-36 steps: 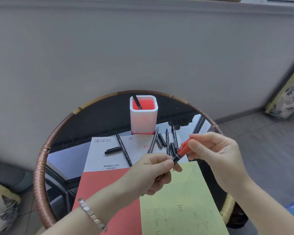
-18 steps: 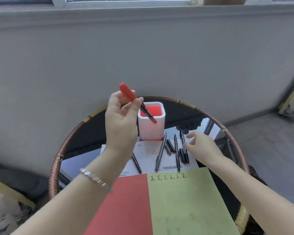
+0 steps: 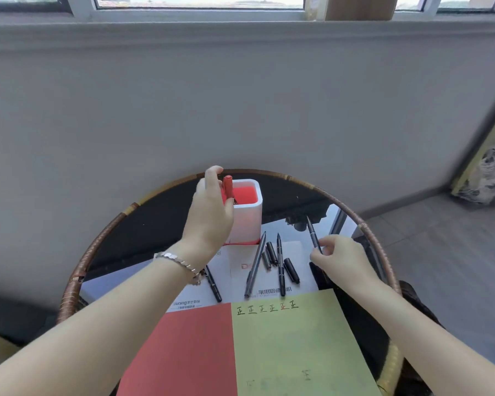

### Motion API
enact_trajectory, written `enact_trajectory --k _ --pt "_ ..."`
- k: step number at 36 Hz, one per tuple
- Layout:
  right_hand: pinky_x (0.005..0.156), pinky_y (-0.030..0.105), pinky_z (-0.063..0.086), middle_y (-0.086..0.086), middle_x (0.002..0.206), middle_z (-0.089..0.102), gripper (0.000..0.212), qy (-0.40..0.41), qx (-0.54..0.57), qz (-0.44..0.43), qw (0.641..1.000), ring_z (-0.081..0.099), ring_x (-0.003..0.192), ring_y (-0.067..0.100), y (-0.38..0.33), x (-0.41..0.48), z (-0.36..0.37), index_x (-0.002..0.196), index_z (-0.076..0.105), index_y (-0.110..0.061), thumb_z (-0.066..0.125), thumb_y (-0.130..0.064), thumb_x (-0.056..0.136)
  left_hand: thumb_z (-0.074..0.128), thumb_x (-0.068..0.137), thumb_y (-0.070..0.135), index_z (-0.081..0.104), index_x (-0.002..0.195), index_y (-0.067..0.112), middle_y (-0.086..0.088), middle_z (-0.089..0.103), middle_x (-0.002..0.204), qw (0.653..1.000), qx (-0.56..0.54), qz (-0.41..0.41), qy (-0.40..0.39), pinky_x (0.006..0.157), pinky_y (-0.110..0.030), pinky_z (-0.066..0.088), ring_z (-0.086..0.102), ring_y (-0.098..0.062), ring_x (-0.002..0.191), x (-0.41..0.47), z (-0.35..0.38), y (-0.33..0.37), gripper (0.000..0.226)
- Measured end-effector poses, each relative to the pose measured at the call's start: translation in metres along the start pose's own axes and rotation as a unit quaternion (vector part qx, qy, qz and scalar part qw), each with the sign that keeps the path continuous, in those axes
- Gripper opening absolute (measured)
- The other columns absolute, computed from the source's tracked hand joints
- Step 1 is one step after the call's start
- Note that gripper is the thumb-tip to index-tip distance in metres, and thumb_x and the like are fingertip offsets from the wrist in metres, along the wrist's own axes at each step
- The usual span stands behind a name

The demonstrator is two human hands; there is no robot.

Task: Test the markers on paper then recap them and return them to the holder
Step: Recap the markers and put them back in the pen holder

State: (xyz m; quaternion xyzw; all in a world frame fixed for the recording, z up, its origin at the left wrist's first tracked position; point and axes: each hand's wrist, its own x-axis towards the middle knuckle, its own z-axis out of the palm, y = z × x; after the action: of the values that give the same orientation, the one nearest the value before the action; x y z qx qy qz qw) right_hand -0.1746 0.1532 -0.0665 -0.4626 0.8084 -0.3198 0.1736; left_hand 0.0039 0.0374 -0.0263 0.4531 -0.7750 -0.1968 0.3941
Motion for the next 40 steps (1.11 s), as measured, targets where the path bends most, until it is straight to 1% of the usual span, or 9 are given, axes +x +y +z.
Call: enact_trajectory --k 4,7,12,21,30,32,35,38,40 --pt "0.052 0.021 0.035 0.003 0.058 0.046 0.015 -0.019 -0.006 -0.014 1.0 0.041 0.054 0.016 0.016 -0.011 -0.022 0.071 0.062 -0.018 0.054 -0.014 0.083 0.059 0.077 -0.009 0.045 0.122 0.005 -0.016 0.049 0.12 0.982 0.059 0.177 0.038 0.104 -0.039 0.034 0.037 -0.025 0.113 -0.033 0.016 0.011 0.05" --pt "0.064 0.027 0.05 0.01 0.073 0.063 0.016 -0.029 0.011 0.001 1.0 0.058 0.064 0.021 0.026 -0.018 -0.031 0.095 0.065 -0.02 0.055 -0.017 0.083 0.063 0.073 0.004 0.059 0.11 0.006 -0.01 0.062 0.111 0.96 0.103 0.256 -0.048 0.1 -0.038 0.038 0.047 -0.023 0.108 -0.053 0.043 0.01 0.038" --pt "0.05 0.014 0.034 0.002 0.064 0.047 0.013 -0.023 0.017 -0.012 1.0 0.041 0.058 0.012 0.031 -0.032 -0.04 0.086 0.066 -0.018 0.054 -0.015 0.082 0.053 0.091 0.033 0.046 0.133 0.017 0.007 0.046 0.139 0.932 0.201 0.184 -0.237 0.107 -0.028 0.019 0.024 -0.014 0.135 -0.061 0.07 0.011 0.046" --pt "0.055 0.024 0.031 0.003 0.066 0.044 0.012 -0.023 0.038 0.003 0.999 0.039 0.06 0.013 0.04 -0.045 -0.04 0.081 0.068 -0.011 0.057 -0.014 0.079 0.053 0.092 0.033 0.054 0.126 0.022 0.001 0.052 0.124 0.903 0.238 0.206 -0.291 0.094 -0.028 0.023 0.037 -0.02 0.118 -0.057 0.075 0.021 0.035" --pt "0.054 0.023 0.03 0.003 0.063 0.045 0.013 -0.022 0.052 0.009 0.998 0.038 0.058 0.012 0.042 -0.052 -0.033 0.079 0.068 -0.006 0.057 -0.014 0.078 0.065 0.085 0.011 0.071 0.103 0.005 -0.015 0.062 0.095 0.923 0.128 0.236 -0.276 0.076 -0.042 0.046 0.053 -0.033 0.088 -0.059 0.069 0.024 0.02" --pt "0.051 0.018 0.032 0.0 0.062 0.048 0.012 -0.02 0.07 0.011 0.997 0.04 0.056 0.011 0.041 -0.053 -0.035 0.074 0.068 -0.018 0.058 -0.013 0.078 0.063 0.086 0.009 0.068 0.109 0.004 -0.014 0.059 0.091 0.956 0.079 0.205 -0.194 0.072 -0.039 0.05 0.054 -0.031 0.082 -0.061 0.065 0.029 0.024" --pt "0.052 0.018 0.034 -0.002 0.061 0.051 0.015 -0.017 0.08 0.007 0.997 0.044 0.055 0.009 0.04 -0.055 -0.035 0.073 0.067 -0.025 0.059 -0.013 0.078 0.046 0.096 0.015 0.054 0.126 0.006 -0.004 0.044 0.095 0.989 -0.035 0.067 -0.124 0.068 -0.006 0.037 0.047 -0.014 0.082 -0.065 0.051 0.039 0.032" --pt "0.05 0.014 0.034 -0.006 0.058 0.051 0.016 -0.019 0.094 0.006 0.995 0.044 0.053 0.005 0.036 -0.058 -0.033 0.073 0.067 -0.024 0.058 -0.013 0.079 0.041 0.099 0.018 0.059 0.11 0.014 0.0 0.05 0.084 0.973 -0.175 -0.084 -0.125 0.055 -0.004 0.036 0.046 -0.005 0.066 -0.069 0.036 0.043 0.021" --pt "0.052 0.015 0.036 -0.007 0.056 0.052 0.016 -0.023 0.104 0.001 0.994 0.044 0.051 0.003 0.033 -0.059 -0.03 0.074 0.068 -0.024 0.058 -0.013 0.079 0.045 0.097 0.02 0.06 0.103 0.019 0.002 0.058 0.085 0.938 -0.264 -0.186 -0.124 0.063 -0.013 0.042 0.051 -0.009 0.072 -0.069 0.028 0.042 0.016"
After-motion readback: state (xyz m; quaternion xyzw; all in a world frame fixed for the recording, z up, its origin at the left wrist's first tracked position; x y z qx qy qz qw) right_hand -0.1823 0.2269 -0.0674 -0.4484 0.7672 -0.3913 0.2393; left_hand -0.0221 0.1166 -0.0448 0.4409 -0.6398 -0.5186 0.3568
